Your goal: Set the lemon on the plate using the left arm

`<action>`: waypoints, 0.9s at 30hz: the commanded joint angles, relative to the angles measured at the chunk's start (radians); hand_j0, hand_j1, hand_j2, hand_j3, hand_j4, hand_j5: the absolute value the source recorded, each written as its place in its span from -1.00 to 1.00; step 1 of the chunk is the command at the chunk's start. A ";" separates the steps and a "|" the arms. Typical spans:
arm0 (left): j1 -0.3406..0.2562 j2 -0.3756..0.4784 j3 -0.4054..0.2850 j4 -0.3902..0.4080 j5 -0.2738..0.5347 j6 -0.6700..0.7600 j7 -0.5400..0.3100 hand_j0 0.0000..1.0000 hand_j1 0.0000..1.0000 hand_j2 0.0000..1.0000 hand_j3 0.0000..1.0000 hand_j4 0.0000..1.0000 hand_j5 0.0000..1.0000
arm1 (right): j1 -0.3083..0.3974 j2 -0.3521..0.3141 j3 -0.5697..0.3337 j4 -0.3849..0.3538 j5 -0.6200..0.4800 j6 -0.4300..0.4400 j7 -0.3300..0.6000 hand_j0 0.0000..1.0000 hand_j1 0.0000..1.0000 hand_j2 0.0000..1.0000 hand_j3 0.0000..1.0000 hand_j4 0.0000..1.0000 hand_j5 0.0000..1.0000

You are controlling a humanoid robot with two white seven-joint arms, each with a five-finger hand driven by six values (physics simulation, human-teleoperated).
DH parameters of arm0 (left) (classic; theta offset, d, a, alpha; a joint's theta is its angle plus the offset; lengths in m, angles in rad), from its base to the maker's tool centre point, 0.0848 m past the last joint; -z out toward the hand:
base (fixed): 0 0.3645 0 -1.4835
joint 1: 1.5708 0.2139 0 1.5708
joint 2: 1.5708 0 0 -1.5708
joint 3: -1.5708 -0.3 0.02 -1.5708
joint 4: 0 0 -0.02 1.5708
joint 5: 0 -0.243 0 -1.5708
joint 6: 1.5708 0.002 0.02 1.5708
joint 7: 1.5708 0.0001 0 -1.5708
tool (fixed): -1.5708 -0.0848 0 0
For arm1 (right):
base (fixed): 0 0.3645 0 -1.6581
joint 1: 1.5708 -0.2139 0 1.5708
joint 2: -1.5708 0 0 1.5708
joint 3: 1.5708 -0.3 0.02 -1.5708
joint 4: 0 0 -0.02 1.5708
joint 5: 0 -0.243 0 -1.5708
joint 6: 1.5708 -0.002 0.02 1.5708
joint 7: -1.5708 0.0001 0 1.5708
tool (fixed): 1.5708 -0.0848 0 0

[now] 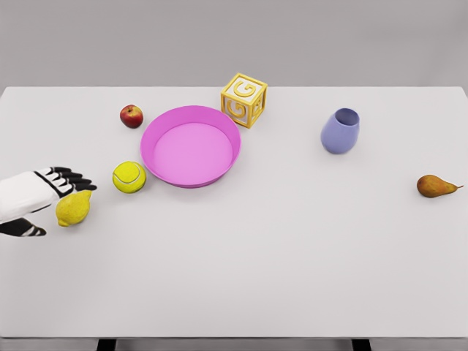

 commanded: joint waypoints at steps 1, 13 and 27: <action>0.000 -0.006 -0.010 0.001 0.001 0.003 0.000 1.00 1.00 1.00 1.00 1.00 1.00 | 0.000 0.000 0.000 0.001 0.000 0.000 0.000 1.00 1.00 1.00 1.00 1.00 1.00; -0.020 -0.066 -0.010 0.027 -0.056 0.003 0.000 1.00 1.00 1.00 1.00 1.00 1.00 | 0.000 0.000 0.000 -0.001 0.000 0.000 0.000 1.00 1.00 1.00 1.00 1.00 1.00; -0.049 -0.101 -0.031 0.084 -0.087 0.003 0.000 1.00 1.00 1.00 1.00 1.00 1.00 | 0.000 0.000 0.000 0.001 0.000 0.000 0.000 1.00 1.00 1.00 1.00 1.00 1.00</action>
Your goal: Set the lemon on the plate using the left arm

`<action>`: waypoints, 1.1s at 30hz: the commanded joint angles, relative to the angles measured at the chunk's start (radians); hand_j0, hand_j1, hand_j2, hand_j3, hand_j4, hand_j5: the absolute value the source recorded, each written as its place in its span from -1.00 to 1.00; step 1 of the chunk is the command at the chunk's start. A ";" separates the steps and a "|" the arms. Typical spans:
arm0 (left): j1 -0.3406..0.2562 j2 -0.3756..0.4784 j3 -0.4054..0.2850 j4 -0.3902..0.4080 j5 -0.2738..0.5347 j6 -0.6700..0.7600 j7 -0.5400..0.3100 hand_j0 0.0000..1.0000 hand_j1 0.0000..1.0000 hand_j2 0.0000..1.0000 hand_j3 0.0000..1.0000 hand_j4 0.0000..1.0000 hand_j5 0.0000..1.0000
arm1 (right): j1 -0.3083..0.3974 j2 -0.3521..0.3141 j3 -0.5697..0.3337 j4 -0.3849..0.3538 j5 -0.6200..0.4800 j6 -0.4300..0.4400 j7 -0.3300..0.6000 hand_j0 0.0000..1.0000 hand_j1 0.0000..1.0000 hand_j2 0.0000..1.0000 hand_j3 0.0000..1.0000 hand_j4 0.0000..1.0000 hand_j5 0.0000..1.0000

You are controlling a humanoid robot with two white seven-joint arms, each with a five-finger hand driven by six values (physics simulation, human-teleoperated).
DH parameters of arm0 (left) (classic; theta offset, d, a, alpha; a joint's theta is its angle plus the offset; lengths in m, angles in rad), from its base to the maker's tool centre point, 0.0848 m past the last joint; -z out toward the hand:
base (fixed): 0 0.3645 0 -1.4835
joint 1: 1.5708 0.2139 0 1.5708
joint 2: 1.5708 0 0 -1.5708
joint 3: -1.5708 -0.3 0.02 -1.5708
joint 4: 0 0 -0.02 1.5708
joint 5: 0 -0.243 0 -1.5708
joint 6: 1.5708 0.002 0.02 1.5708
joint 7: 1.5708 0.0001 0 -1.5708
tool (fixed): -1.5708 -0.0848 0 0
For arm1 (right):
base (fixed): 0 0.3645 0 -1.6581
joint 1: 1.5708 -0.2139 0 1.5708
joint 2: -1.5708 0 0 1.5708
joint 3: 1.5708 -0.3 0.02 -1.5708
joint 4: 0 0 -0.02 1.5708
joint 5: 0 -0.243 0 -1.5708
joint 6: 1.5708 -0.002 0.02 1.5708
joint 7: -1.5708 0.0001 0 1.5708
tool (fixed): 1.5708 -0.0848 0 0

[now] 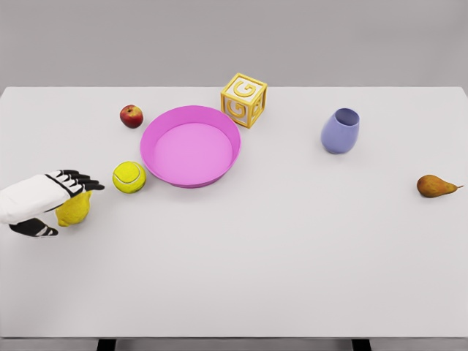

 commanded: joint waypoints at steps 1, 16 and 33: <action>0.000 -0.001 -0.011 0.014 0.004 0.002 0.000 1.00 1.00 1.00 1.00 1.00 1.00 | 0.000 0.000 0.000 -0.001 0.000 0.000 0.000 1.00 1.00 1.00 1.00 1.00 1.00; -0.014 0.002 -0.020 0.026 0.081 0.002 0.000 1.00 1.00 1.00 1.00 1.00 1.00 | 0.000 0.000 0.000 0.001 0.000 0.000 0.000 1.00 1.00 1.00 1.00 1.00 1.00; -0.011 0.042 0.000 0.063 0.303 0.002 0.000 1.00 1.00 1.00 1.00 1.00 1.00 | 0.000 0.000 0.000 0.001 -0.001 0.000 0.000 1.00 1.00 1.00 1.00 1.00 1.00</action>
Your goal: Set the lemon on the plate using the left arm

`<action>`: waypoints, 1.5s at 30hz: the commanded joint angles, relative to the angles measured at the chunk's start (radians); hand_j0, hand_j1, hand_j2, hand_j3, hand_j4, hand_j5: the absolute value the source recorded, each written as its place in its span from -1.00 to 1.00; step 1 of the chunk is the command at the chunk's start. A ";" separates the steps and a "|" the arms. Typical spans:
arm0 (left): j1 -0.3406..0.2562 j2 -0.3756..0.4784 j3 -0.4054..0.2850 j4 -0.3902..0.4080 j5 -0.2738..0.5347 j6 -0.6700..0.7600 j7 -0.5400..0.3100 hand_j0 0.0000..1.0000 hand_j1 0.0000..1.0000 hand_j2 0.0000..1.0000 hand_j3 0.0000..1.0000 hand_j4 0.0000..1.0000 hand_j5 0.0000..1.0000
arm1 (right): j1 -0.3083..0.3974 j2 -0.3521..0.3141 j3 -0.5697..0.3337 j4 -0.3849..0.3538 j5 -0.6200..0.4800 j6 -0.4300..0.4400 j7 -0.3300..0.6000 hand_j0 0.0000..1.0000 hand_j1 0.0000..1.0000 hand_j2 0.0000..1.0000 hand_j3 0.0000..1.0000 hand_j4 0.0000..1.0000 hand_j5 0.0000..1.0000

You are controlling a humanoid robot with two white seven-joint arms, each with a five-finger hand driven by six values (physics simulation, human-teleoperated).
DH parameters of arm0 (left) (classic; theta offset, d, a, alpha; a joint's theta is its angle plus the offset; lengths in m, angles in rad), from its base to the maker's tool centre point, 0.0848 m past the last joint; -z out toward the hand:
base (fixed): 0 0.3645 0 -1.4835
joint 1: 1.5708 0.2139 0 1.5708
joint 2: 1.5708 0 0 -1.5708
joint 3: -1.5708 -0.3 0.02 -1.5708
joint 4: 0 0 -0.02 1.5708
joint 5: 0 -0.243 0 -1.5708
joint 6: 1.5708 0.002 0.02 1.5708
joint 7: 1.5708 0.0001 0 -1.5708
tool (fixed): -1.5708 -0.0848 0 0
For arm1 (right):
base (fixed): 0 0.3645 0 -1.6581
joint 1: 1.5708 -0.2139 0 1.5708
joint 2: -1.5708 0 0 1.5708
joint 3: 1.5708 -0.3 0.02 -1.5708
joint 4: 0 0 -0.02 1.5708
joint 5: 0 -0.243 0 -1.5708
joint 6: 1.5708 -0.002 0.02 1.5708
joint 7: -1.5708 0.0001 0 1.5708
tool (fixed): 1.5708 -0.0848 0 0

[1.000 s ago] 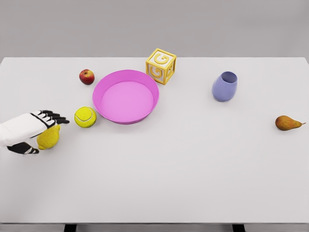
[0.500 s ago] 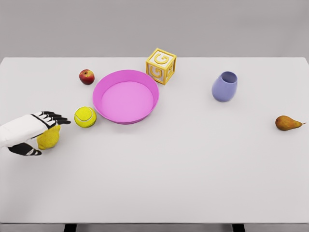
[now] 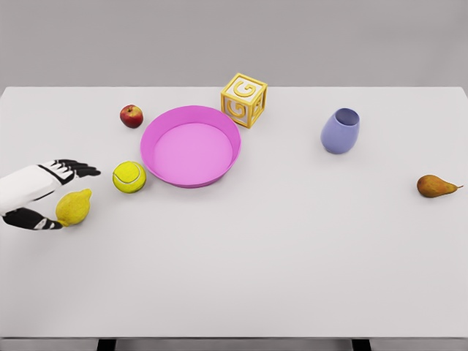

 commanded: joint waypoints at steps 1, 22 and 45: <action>0.000 0.007 0.004 0.025 0.059 0.003 0.000 1.00 1.00 1.00 1.00 1.00 1.00 | 0.000 0.000 0.000 0.001 0.000 0.000 0.000 1.00 1.00 1.00 1.00 1.00 1.00; 0.067 0.007 0.001 0.085 0.166 0.003 0.000 1.00 1.00 1.00 1.00 1.00 1.00 | 0.000 0.000 0.000 -0.001 0.000 0.000 0.000 1.00 1.00 1.00 1.00 1.00 1.00; 0.003 -0.060 0.003 0.240 0.166 0.003 0.000 1.00 1.00 1.00 1.00 1.00 1.00 | 0.000 0.000 0.000 0.001 0.000 0.000 0.000 1.00 1.00 1.00 1.00 1.00 1.00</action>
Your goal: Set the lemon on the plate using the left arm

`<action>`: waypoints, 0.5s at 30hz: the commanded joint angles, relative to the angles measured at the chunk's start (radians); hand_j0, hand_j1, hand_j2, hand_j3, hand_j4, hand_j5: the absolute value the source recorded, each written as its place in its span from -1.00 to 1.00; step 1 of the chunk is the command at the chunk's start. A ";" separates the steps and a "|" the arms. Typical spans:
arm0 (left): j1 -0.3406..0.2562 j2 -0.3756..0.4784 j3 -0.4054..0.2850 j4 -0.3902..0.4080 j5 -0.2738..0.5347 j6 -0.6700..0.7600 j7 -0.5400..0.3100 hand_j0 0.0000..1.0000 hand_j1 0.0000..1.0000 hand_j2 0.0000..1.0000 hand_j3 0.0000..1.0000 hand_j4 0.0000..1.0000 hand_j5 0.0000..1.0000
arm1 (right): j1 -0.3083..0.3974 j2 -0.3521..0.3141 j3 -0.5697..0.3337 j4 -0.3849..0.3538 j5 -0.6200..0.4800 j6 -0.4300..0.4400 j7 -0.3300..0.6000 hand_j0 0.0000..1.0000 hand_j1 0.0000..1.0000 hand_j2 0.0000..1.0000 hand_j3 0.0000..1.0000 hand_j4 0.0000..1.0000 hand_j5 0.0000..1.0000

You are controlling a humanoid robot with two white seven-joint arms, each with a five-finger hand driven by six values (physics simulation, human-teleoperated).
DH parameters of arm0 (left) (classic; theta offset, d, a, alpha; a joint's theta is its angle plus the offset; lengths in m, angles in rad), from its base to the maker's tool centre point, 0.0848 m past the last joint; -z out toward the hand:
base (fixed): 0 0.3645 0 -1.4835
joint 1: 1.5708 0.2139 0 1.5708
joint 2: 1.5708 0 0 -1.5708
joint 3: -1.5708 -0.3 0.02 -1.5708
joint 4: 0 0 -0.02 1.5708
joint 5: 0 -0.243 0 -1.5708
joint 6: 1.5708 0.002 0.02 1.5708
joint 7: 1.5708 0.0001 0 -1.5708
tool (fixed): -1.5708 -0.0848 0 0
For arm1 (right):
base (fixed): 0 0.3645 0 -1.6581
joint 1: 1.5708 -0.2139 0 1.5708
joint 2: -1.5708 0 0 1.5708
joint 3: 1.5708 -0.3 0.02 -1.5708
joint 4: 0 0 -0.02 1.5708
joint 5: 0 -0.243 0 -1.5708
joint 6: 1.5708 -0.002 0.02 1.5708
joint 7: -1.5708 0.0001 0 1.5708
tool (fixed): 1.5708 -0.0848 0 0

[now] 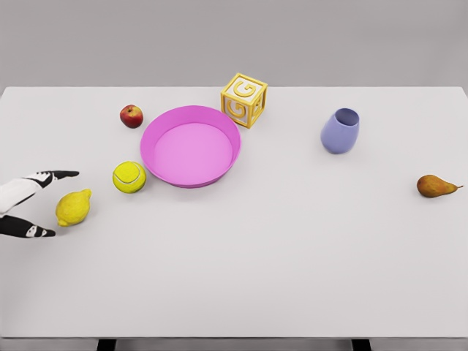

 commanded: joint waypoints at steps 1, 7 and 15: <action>0.000 -0.024 0.000 0.014 0.005 0.002 0.000 1.00 1.00 1.00 1.00 1.00 1.00 | 0.000 0.000 0.000 -0.001 -0.001 0.000 0.000 1.00 1.00 1.00 1.00 1.00 1.00; 0.003 -0.033 -0.006 0.014 0.004 0.002 0.000 1.00 1.00 1.00 1.00 1.00 1.00 | 0.000 0.000 0.000 -0.001 0.000 0.000 0.000 1.00 1.00 1.00 1.00 1.00 1.00; 0.003 -0.033 -0.006 0.015 0.004 0.002 0.000 0.82 0.82 0.82 0.82 0.82 0.82 | 0.000 0.000 0.000 0.001 0.000 0.000 0.000 1.00 1.00 1.00 1.00 1.00 1.00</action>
